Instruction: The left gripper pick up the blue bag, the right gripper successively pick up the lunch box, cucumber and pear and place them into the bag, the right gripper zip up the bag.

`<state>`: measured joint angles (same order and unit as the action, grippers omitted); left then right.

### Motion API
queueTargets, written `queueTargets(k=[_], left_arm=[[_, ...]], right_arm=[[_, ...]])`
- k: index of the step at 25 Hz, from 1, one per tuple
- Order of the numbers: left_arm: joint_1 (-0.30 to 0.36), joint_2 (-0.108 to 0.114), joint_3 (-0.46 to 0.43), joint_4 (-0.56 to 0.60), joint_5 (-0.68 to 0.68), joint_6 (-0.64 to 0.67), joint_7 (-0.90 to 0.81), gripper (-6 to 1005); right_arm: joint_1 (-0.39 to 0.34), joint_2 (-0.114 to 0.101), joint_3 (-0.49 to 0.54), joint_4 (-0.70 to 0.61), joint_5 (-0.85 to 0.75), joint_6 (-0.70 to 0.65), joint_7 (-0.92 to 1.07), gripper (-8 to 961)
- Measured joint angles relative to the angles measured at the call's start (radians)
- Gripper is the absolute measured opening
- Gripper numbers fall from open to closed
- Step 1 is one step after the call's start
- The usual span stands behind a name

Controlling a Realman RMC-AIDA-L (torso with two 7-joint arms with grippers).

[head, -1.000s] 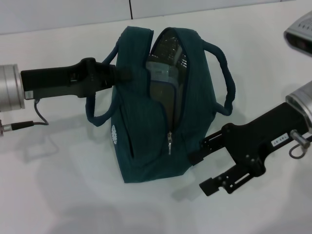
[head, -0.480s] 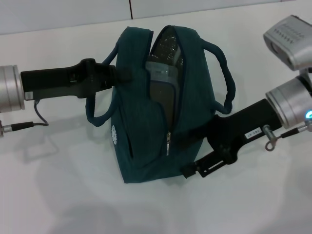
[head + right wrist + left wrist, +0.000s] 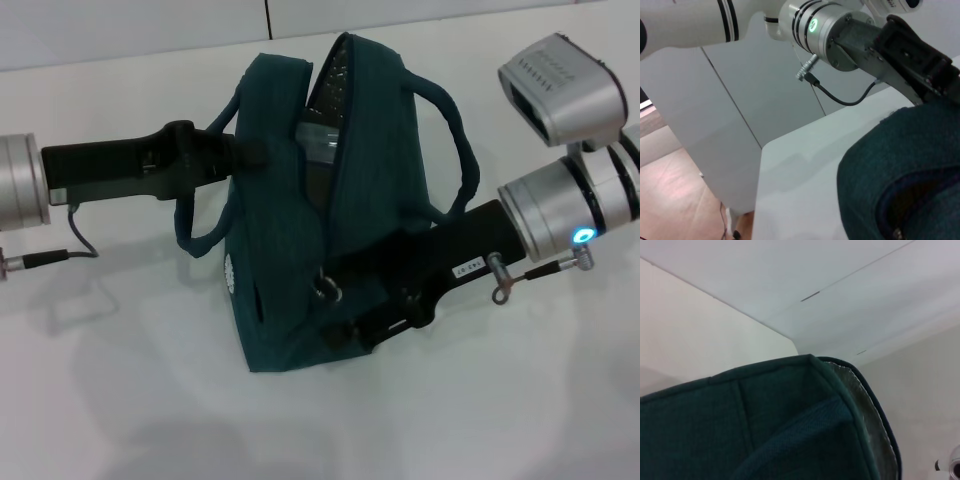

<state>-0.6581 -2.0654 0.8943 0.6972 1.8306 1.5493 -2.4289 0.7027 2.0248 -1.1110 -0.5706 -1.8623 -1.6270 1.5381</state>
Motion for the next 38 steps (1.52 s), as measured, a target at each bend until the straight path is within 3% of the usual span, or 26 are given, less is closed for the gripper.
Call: queueTargets(k=[5, 14, 19, 38], left_arm=[[0.0, 0.002, 0.0, -0.001, 0.001, 0.0, 0.008, 44], [0.001, 0.004, 0.0, -0.002, 0.0, 0.0, 0.01, 44], [0.002, 0.004, 0.0, -0.002, -0.001, 0.0, 0.01, 44], [0.004, 0.005, -0.002, -0.002, -0.002, 0.0, 0.015, 45]], right_arm=[[0.0, 0.003, -0.023, 0.001, 0.008, 0.035, 0.002, 662], [-0.007, 0.001, -0.028, 0.002, 0.033, 0.055, 0.006, 446], [-0.009, 0.003, -0.031, 0.007, 0.037, 0.082, 0.02, 266], [-0.024, 0.002, -0.043, 0.013, 0.077, 0.126, 0.016, 81]])
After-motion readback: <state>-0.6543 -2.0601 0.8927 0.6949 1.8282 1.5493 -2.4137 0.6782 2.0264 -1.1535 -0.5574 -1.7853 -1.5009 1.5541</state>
